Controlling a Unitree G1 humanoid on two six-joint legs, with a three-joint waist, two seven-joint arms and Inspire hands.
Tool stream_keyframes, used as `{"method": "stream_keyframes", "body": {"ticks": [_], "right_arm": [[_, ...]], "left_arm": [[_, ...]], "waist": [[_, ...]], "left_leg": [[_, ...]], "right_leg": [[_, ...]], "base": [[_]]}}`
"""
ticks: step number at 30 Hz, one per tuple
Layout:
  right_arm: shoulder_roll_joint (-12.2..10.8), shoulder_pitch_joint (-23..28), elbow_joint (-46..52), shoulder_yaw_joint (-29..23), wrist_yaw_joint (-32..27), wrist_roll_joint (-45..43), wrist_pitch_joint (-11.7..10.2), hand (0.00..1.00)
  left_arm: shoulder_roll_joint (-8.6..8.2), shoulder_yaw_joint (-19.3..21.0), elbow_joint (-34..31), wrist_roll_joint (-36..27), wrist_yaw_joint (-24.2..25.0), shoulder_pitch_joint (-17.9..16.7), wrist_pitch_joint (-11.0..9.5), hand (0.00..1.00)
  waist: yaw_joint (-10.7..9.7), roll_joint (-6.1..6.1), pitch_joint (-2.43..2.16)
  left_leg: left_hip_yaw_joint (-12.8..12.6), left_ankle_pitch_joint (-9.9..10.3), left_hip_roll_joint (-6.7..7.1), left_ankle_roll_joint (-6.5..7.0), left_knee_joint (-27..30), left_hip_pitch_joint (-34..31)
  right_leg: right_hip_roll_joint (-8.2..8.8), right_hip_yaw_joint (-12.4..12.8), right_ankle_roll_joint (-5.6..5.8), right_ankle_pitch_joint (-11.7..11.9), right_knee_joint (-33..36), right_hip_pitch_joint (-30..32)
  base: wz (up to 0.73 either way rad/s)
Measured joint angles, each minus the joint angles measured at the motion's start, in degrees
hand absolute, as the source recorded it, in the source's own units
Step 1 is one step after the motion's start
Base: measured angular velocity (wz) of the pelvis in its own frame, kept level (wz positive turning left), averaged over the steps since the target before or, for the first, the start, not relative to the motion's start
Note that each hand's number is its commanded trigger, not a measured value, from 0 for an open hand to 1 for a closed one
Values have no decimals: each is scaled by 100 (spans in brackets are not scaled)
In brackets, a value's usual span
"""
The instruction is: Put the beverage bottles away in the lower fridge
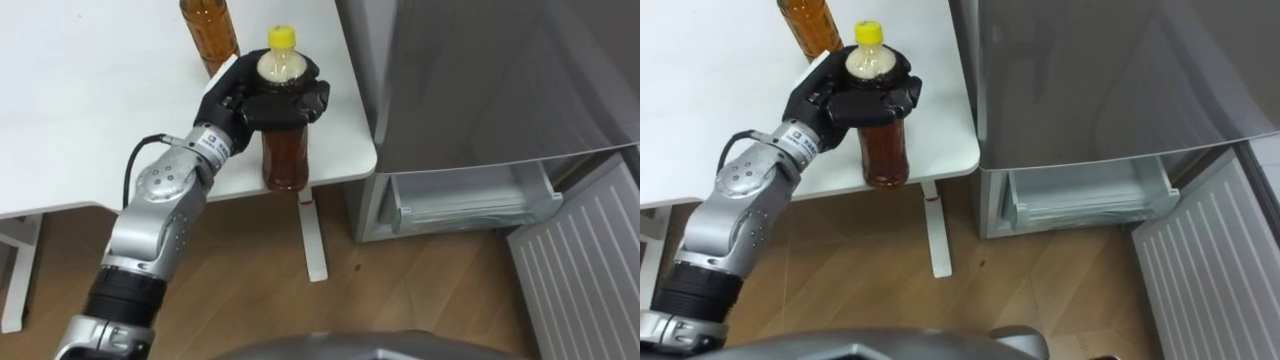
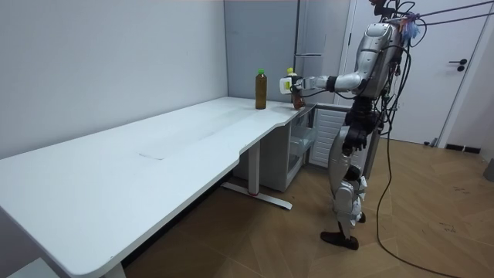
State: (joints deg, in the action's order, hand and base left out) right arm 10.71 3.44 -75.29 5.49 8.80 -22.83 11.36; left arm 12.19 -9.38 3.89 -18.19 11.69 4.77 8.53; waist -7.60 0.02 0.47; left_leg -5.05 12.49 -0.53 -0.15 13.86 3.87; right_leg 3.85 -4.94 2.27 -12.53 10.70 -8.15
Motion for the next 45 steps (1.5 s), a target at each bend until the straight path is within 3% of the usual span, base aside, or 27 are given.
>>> {"method": "stream_keyframes", "body": {"ticks": [8, 16, 22, 27, 30, 34, 37, 39, 41, 45], "right_arm": [[-1, -5, -7, 0, -24, 0, -36, 0], [-2, -180, 30, 20, -340, 190, -269, 0], [5, -348, 302, 55, -625, 969, -443, 0], [33, -391, 464, 188, -671, 948, -568, 0], [47, -392, 512, 259, -651, 911, -592, 0], [32, -394, 739, 340, -647, 895, -641, 0], [-78, -399, 1484, 357, -616, 970, -638, 0], [-245, -428, 2020, 469, -550, 918, -763, 0], [-285, -417, 2290, 672, -382, 907, -836, 0], [-315, -344, 2773, 1016, -42, 917, -878, 0]], "left_arm": [[-12, -5, -33, 32, -15, 0, -4, 100], [-46, -9, -167, 29, -34, 0, -40, 100], [-113, -153, -449, 21, -43, -13, -43, 100], [-164, -156, -910, -194, 75, -285, -239, 100], [-255, -147, -909, -371, 198, -411, -263, 100], [-301, -145, -909, -429, 272, -661, -268, 100], [-305, -163, -909, -852, 293, -896, -266, 100], [-297, -217, -908, -1146, 393, -1041, -265, 100], [-265, -218, -906, -1343, 484, -1184, -266, 100], [-198, -213, -878, -1744, 507, -1444, -266, 100]], "waist": [[18, 18, 23], [47, 10, 27], [335, 42, 8], [505, 24, -1], [667, -7, -8], [683, -83, -21], [716, -92, -25], [736, -85, -31], [791, -66, -47], [820, -41, -34]], "left_leg": [[37, 0, 6, 0, -24, -6], [127, -1, 22, -1, 3, -102], [225, -8, 19, -7, 101, -265], [362, -47, 37, -20, 90, -268], [367, -55, 32, -28, 95, -261], [440, -62, 42, -26, 154, -329], [493, -62, 38, -26, 254, -458], [578, -61, 44, -27, 344, -530], [587, -60, 49, -27, 347, -516], [658, -64, 65, -24, 371, -541]], "right_leg": [[0, 0, 0, 0, -8, 2], [10, -146, 1, 1, -9, 3], [16, -320, -12, 11, -9, 87], [21, -467, -12, 11, -9, 31], [16, -477, -13, 11, -6, 17], [17, -567, -14, 12, -8, 10], [17, -696, -33, 23, -3, 81], [15, -805, -41, 28, -6, 91], [17, -809, -41, 28, -10, 59], [22, -870, -39, 27, -6, -19]], "base": [[0], [7], [11], [13], [3], [9], [10], [21], [12], [12]]}}
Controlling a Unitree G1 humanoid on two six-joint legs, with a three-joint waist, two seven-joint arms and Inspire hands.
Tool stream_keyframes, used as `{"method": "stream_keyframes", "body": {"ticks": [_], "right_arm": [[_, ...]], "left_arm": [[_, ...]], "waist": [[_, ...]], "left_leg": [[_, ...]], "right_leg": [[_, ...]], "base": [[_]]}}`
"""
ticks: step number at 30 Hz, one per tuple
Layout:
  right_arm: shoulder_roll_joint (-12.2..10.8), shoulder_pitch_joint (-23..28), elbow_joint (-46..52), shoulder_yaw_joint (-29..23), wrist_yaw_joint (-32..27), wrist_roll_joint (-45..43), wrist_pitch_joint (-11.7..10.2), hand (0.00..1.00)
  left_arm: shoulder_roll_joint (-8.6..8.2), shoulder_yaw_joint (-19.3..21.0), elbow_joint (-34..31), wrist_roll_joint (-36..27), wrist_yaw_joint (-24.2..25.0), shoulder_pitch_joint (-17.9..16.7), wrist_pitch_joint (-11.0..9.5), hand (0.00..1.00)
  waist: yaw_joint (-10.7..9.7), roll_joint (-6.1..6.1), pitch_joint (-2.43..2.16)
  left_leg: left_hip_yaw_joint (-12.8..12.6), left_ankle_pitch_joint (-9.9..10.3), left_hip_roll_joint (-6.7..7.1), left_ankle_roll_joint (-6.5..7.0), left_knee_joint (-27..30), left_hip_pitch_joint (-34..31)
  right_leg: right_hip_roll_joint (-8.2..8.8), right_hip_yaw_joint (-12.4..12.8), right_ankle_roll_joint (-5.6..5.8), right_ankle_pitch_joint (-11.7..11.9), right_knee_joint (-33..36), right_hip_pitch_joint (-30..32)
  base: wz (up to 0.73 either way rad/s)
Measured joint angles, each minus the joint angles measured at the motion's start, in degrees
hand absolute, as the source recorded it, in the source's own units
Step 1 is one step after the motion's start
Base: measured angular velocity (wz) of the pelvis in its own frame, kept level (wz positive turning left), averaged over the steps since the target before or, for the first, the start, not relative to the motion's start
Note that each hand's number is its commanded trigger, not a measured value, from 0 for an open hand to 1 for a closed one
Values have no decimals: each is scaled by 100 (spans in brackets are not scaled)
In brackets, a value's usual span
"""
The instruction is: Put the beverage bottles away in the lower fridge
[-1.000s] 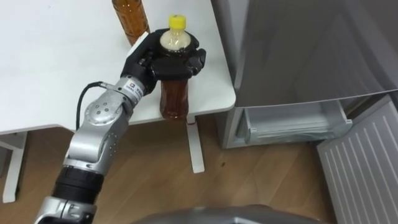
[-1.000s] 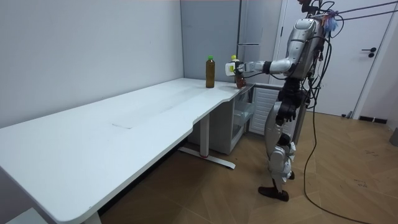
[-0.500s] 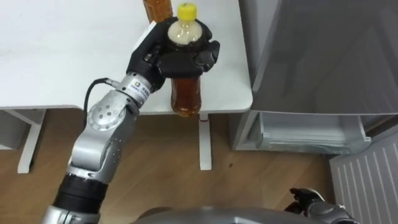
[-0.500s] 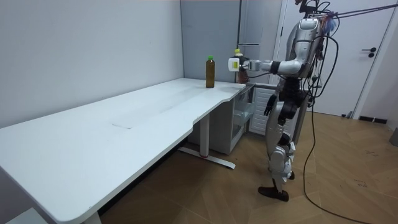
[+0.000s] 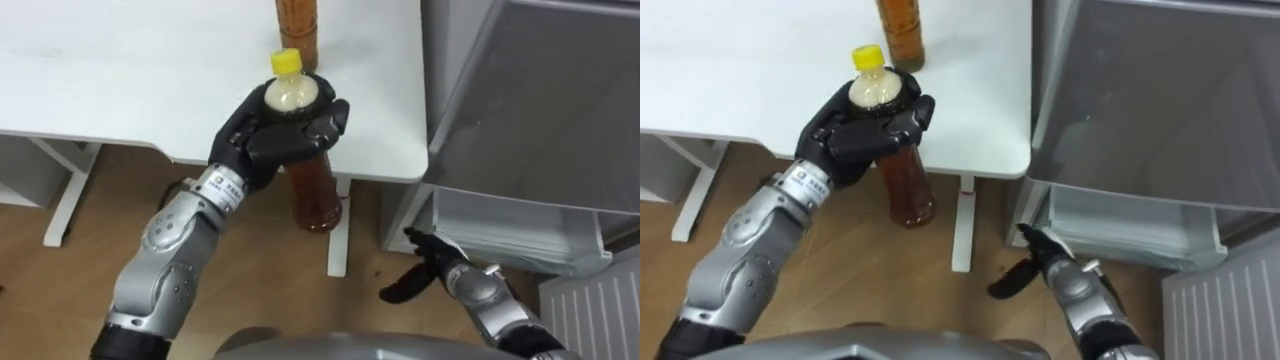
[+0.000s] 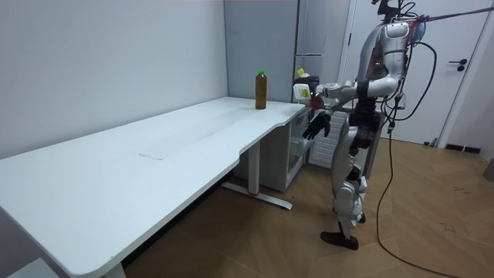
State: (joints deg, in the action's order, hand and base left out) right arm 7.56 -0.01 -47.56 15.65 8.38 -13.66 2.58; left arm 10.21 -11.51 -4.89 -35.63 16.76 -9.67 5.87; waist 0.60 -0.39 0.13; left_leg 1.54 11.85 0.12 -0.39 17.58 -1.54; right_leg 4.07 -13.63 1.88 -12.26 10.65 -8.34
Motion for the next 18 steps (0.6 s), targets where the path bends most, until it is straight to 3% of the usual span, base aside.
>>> {"method": "stream_keyframes", "body": {"ticks": [7, 11, 14, 18], "right_arm": [[-14, 131, 616, 116, 330, -33, -6, 0], [-18, 136, 967, 116, 627, -49, 0, 0], [-17, 152, 1331, 129, 828, -29, 3, 0], [14, 166, 1748, 165, 1183, 155, 7, 0]], "left_arm": [[-4, -103, 262, -245, 29, -125, 0, 100], [14, -106, 417, -222, 38, -129, 0, 100], [31, -106, 474, 17, 38, -129, 0, 100], [11, -100, 471, 627, 37, -121, 2, 100]], "waist": [[-7, -16, 14], [-5, -117, 75], [-1, -187, 90], [113, -180, 85]], "left_leg": [[1, -13, 17, 19, 12, -79], [17, -13, 23, 19, 72, -90], [17, -7, 33, 24, 85, -100], [17, 16, 30, 39, 135, -178]], "right_leg": [[-1, 86, 6, -9, 9, 46], [0, 73, 7, -9, 14, 69], [11, 45, 10, -11, 11, 58], [9, 48, 13, -10, 22, 114]], "base": [[0], [0], [1], [0]]}}
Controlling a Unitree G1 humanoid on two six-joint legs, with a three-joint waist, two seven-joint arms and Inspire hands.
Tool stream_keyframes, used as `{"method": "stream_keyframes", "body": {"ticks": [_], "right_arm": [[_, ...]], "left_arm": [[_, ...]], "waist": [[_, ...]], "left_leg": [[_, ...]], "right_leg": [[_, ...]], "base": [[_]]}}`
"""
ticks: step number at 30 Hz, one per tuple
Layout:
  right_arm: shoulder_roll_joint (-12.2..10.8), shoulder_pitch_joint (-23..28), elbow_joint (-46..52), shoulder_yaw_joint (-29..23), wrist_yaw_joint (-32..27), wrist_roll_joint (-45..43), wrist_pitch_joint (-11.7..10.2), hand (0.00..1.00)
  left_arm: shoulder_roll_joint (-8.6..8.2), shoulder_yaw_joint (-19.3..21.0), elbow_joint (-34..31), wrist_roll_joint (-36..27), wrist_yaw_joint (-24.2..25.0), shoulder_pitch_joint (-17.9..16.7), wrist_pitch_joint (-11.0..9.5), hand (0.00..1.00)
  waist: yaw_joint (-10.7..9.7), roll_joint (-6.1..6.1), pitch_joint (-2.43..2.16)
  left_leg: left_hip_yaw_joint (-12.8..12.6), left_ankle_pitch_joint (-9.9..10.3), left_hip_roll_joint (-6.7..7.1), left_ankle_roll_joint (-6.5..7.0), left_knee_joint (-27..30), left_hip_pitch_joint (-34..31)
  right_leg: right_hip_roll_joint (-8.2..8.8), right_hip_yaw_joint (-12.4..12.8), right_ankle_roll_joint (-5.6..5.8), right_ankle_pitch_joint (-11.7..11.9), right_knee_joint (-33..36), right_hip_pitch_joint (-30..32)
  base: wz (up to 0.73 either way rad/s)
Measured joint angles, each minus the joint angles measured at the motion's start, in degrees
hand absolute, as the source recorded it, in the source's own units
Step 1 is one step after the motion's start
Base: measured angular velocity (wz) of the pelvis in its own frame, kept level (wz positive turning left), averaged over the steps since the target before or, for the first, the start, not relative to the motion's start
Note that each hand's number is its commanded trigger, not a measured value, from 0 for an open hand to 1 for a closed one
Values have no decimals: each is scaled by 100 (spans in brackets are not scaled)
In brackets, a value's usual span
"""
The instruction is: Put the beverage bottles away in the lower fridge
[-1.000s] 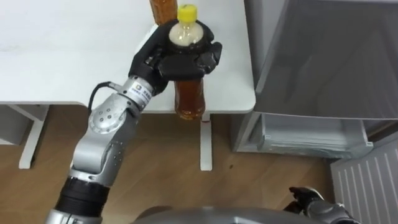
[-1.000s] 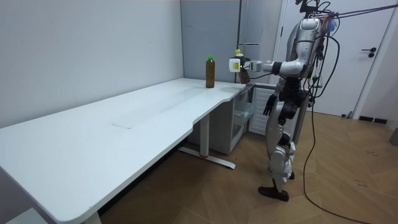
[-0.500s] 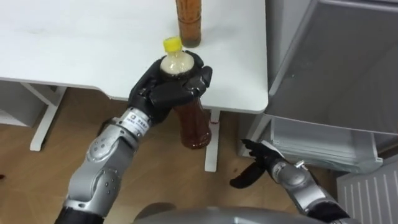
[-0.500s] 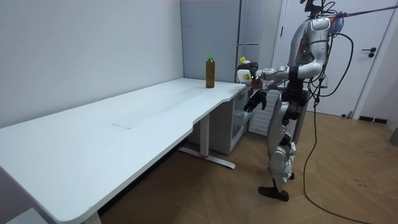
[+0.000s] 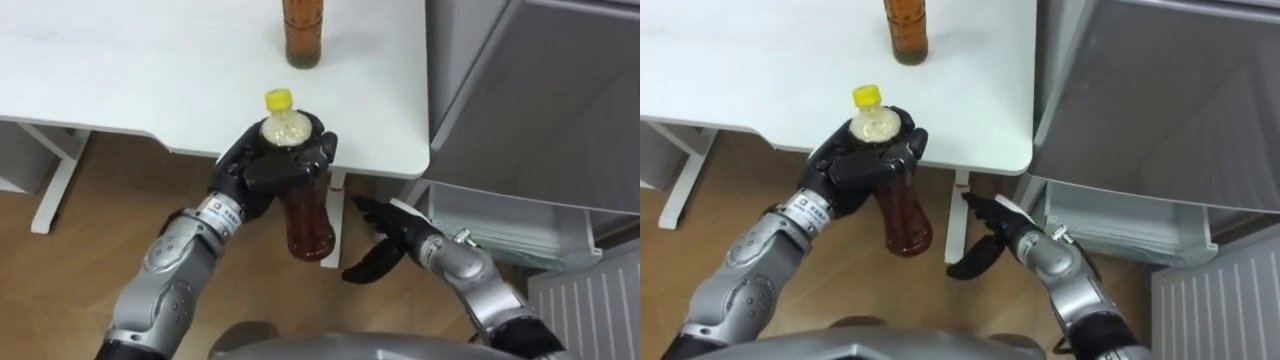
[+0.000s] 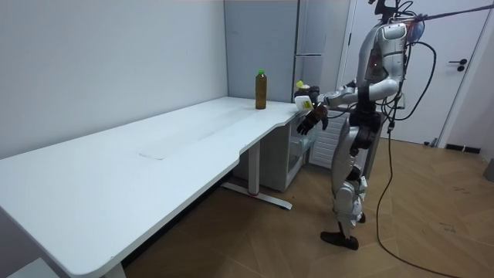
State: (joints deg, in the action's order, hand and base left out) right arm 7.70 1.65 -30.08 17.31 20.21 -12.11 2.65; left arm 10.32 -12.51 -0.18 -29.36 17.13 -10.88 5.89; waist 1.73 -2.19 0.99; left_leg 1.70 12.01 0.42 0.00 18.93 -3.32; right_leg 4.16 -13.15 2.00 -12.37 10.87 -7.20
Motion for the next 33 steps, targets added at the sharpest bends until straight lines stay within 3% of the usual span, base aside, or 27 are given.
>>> {"method": "stream_keyframes", "body": {"ticks": [7, 11, 18, 33], "right_arm": [[23, 213, 403, 184, 539, 326, -7, 0], [36, 237, 444, 225, 1064, 622, -5, 0], [84, 232, 445, 361, 1731, 1429, -6, 0], [125, 220, 909, 518, 2085, 2341, 52, 0]], "left_arm": [[-15, 144, -116, 391, -25, 2, -8, 100], [-75, 158, -183, 718, -19, 13, -177, 100], [67, 111, -233, 1124, 50, 11, -220, 100], [89, -329, -238, 1130, 181, 9, -231, 100]], "waist": [[68, 32, -17], [173, 33, -20], [168, -38, -34], [183, -65, -24]], "left_leg": [[4, 6, -22, -3, 24, -16], [39, 6, -9, -3, -13, -6], [50, 2, -6, -1, 31, -5], [31, 2, 9, 2, 52, 16]], "right_leg": [[0, -44, -2, 3, 92, 39], [0, -29, -2, 3, 113, 36], [1, -31, -2, 3, 138, 3], [9, 28, 13, -9, 160, 23]], "base": [[0], [-1], [0], [-1]]}}
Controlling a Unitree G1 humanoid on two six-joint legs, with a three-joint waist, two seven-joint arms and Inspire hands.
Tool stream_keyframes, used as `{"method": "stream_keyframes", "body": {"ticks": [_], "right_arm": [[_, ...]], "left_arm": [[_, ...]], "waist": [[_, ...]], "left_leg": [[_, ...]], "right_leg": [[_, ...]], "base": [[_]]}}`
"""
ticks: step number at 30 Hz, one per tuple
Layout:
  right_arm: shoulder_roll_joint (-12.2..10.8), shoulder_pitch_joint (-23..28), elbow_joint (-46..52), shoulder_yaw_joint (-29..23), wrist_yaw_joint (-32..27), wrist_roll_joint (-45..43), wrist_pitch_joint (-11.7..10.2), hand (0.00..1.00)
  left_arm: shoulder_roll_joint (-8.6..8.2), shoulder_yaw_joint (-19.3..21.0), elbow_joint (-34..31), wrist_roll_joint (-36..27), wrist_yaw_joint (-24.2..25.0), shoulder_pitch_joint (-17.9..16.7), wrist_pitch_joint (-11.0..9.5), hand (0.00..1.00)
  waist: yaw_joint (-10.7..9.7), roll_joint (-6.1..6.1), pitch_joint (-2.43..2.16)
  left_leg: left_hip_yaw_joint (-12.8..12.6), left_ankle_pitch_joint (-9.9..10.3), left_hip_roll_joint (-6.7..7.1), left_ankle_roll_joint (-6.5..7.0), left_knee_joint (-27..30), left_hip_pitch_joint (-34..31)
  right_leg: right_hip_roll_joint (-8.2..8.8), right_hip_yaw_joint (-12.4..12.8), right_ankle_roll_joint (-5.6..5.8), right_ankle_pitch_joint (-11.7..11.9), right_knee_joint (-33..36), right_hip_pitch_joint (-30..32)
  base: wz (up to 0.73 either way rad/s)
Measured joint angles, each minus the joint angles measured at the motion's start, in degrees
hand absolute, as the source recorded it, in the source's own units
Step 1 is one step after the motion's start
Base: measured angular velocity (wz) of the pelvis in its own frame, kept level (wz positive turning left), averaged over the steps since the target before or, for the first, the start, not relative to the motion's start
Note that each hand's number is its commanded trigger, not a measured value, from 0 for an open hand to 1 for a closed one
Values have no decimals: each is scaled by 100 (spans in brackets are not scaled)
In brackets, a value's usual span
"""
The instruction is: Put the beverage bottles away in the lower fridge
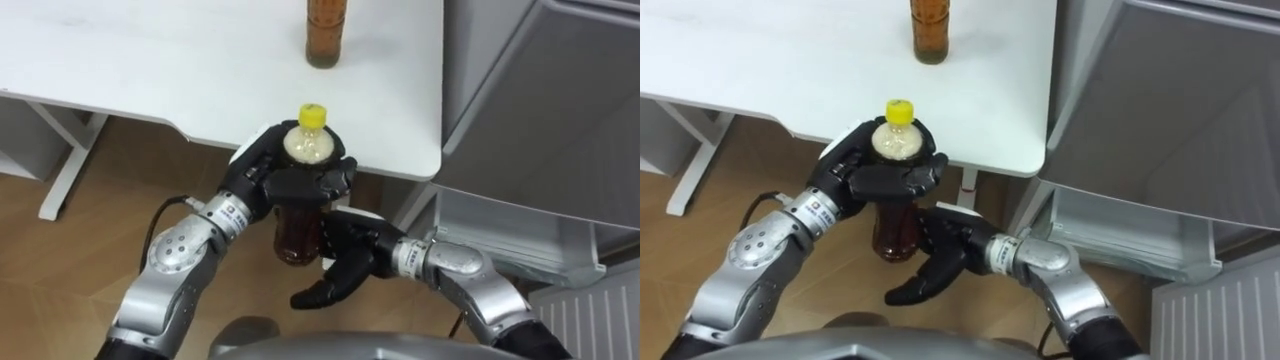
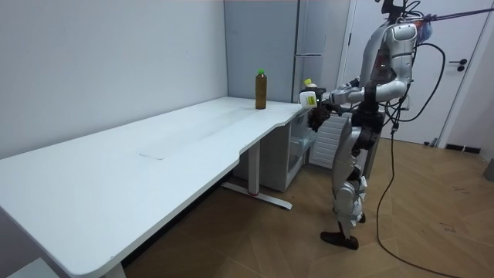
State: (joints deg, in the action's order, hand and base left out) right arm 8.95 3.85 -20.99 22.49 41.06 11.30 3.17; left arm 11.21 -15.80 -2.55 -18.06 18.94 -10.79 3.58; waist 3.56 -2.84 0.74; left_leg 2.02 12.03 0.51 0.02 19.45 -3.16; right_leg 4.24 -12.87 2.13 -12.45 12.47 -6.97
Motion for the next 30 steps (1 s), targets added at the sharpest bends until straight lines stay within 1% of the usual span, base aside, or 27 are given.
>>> {"method": "stream_keyframes", "body": {"ticks": [2, 4, 6, 9, 16, 18, 22, 23, 24, 25, 26, 27, 30], "right_arm": [[1, 0, 26, -3, -16, 230, 2, 0], [1, 0, 117, -8, -46, 381, 2, 0], [10, 0, 136, -19, -60, 467, 2, 0], [11, 8, 136, -25, -100, 496, 2, 0], [9, 24, 136, 28, -221, 656, 3, 0], [12, 25, 135, 48, -267, 685, 3, 0], [11, 39, 133, 129, -356, 766, 18, 0], [10, 63, 133, 135, -362, 856, 31, 3], [10, 67, 133, 137, -363, 915, 52, 8], [10, 68, 133, 137, -363, 916, 57, 55], [11, 68, 133, 138, -363, 920, 64, 87], [11, 68, 133, 140, -363, 922, 65, 100], [11, 69, 133, 143, -367, 944, 65, 100]], "left_arm": [[1, -54, 1, -1, 27, 0, 0, 100], [1, -139, 8, 1, 64, 0, 0, 100], [-20, -155, 62, 15, 97, 0, -45, 100], [-22, -230, 124, 24, 98, 0, -115, 100], [-28, -246, 162, 22, 85, -4, -184, 100], [-44, -247, 197, 17, 79, -3, -212, 100], [-50, -249, 252, 15, 78, -4, -227, 100], [-51, -262, 254, 15, 79, -3, -228, 100], [-52, -263, 254, 16, 84, -3, -232, 100], [-52, -265, 254, 16, 84, -3, -232, 100], [-51, -272, 254, 19, 85, -3, -232, 100], [-51, -272, 254, 19, 85, -3, -232, 100], [-55, -274, 254, 12, 93, -3, -232, 100]], "waist": [[1, 9, 7], [2, 35, 26], [-10, 61, 43], [-27, 84, 56], [-32, 99, 48], [-35, 130, 39], [-30, 172, 43], [-29, 178, 42], [-32, 179, 42], [-35, 181, 42], [-34, 186, 40], [-32, 193, 36], [-31, 222, 18]], "left_leg": [[0, 0, 1, 0, 0, -5], [0, 0, 3, 0, -2, -6], [0, -1, 0, 0, -14, -5], [-17, -1, -1, 0, -27, -6], [-58, -2, -2, 0, -107, 61], [-67, -2, -7, -2, -146, 92], [-125, -4, -17, -4, -194, 171], [-124, -3, -17, -4, -196, 169], [-124, -3, -17, -4, -204, 153], [-124, -3, -18, -4, -208, 140], [-124, -3, -18, -4, -205, 126], [-124, -3, -18, -3, -202, 115], [-123, -2, -18, -3, -186, 94]], "right_leg": [[0, 4, 0, 0, -3, 1], [0, 10, 0, 0, -7, 2], [-5, 22, 0, 0, -20, 5], [-17, 61, -2, 1, -83, 5], [-16, 128, -5, 5, -81, -7], [-15, 124, -5, 5, -82, -26], [-8, 148, -6, 6, -83, -45], [-8, 135, -6, 6, -83, -44], [-8, 132, -6, 6, -83, -31], [-8, 129, -6, 6, -83, -23], [-8, 128, -7, 6, -81, -8], [-8, 128, -8, 7, -80, 2], [-7, 120, -10, 10, -80, 6]], "base": [[0], [0], [0], [0], [-2], [0], [-7], [0], [0], [0], [0], [0], [0]]}}
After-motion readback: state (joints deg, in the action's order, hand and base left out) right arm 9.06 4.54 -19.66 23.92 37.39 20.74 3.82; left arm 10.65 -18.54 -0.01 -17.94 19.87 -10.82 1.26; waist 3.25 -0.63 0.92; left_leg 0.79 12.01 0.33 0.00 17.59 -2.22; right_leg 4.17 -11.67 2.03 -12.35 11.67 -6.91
